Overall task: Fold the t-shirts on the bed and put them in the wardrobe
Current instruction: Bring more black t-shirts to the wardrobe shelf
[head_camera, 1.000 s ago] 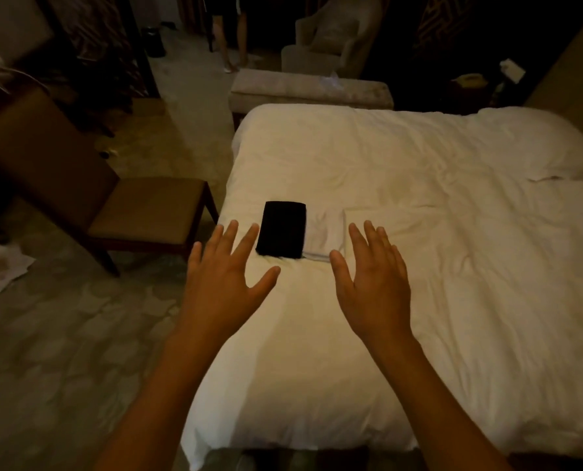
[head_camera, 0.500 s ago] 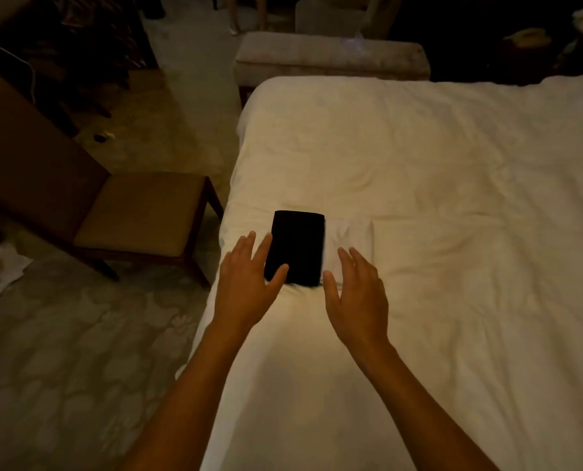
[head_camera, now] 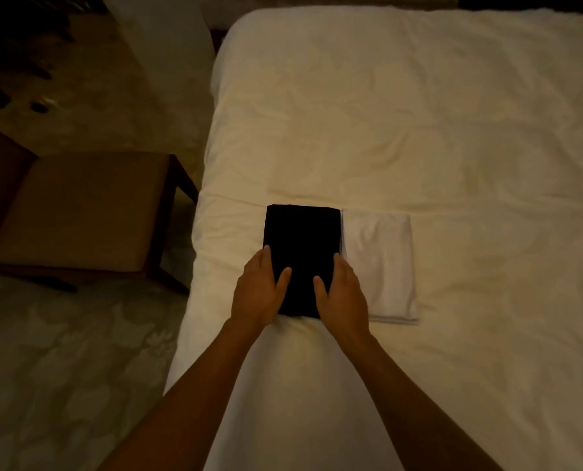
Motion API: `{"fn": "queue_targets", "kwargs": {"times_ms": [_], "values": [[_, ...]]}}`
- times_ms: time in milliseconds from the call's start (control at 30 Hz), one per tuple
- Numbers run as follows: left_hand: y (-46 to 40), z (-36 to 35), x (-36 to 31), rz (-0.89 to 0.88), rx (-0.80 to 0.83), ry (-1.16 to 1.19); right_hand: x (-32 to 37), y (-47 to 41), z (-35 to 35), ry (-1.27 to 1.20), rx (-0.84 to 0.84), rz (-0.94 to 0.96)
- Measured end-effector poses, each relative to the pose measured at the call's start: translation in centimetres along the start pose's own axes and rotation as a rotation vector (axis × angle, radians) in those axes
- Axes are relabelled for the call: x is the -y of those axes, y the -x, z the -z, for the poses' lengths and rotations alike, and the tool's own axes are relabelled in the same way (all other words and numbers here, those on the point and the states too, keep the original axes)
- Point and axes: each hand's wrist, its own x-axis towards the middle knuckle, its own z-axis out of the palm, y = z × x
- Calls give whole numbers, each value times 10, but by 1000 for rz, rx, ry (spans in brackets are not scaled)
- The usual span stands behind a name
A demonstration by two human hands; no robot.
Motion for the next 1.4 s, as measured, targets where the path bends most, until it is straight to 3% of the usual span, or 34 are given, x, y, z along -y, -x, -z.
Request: {"fn": "queue_targets", "kwargs": {"times_ms": [267,467,633,867,1133,1400], "values": [[-70,-52,33,172,34,108,-21,-69,-56,-22,1,-119],[-88,-63,42,259,-30,254,-26,-85,-81,-229,-32,-279],[-99,-57,44,355,53,387,-24,-95,-85,-224,-46,-352],[-95,-38,45,551,238,816,-31,-92,-73,-570,99,-433],[-28,18,6,420,145,856,1,-32,-31,-813,136,-379],[75,107,-73,251,111,862,59,70,69,-912,49,-288]]}}
